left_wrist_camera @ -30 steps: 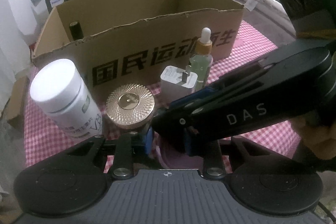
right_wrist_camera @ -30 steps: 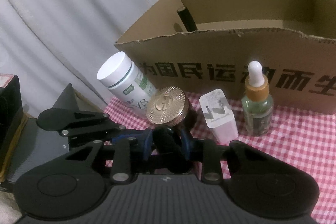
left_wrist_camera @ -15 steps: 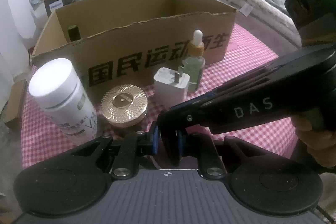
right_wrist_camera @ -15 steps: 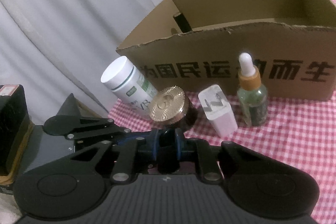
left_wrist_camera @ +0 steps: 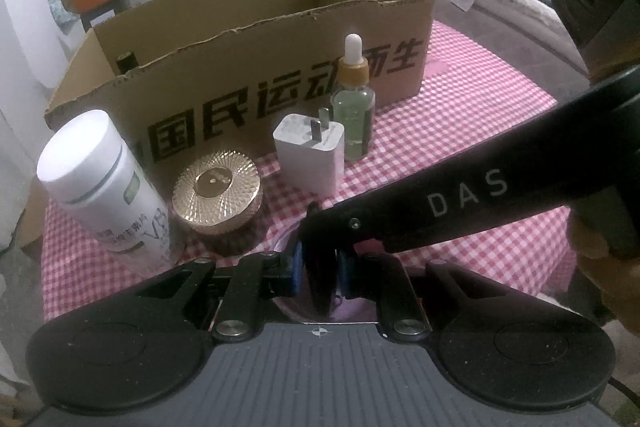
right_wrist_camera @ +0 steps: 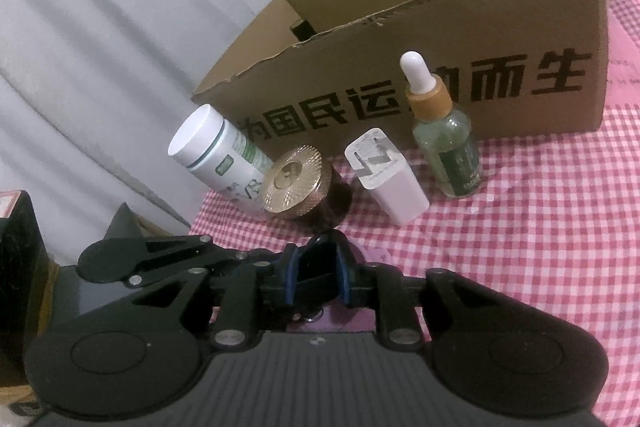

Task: Organize rigid objects
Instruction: 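Grasp the black tube in the purple dish with the right gripper, then carry the black tube into the cardboard box and open the right gripper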

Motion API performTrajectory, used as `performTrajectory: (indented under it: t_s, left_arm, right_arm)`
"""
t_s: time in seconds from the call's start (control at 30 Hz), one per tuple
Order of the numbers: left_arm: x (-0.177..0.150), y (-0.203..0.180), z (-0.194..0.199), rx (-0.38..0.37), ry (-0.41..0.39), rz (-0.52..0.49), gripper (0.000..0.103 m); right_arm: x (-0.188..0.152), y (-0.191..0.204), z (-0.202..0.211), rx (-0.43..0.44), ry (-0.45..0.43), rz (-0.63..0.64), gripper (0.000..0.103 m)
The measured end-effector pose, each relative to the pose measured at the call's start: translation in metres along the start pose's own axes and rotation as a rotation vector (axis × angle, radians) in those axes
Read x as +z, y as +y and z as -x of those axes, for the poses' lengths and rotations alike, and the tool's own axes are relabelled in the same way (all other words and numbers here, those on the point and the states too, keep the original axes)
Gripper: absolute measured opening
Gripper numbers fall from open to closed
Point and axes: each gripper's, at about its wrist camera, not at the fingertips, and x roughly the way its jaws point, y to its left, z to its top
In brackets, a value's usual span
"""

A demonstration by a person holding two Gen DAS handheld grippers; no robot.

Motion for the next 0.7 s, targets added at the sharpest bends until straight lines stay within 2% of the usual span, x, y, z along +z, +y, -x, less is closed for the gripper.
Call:
performTrajectory:
  t_s: [0.2,0.43,0.53,0.7]
  left_arm:
    - [0.0,-0.003,0.023,0.017,-0.043,-0.005,0.015]
    - [0.021,0.007,0.07,0.069,-0.146,-0.001,0.015]
    - [0.042,0.019,0.086,0.101,-0.179,-0.007,0.015]
    - [0.088,0.049,0.089,0.129,-0.153,0.009,0.015]
  right_arm:
    - [-0.001,0.012,0.015,0.003,-0.024,0.015,0.022]
    - [0.017,0.049,0.045,0.027,-0.105,0.102,0.022]
    - [0.039,0.068,0.055,0.05,-0.138,0.151,0.022]
    - [0.097,0.086,0.051,0.093,-0.131,0.189,0.022]
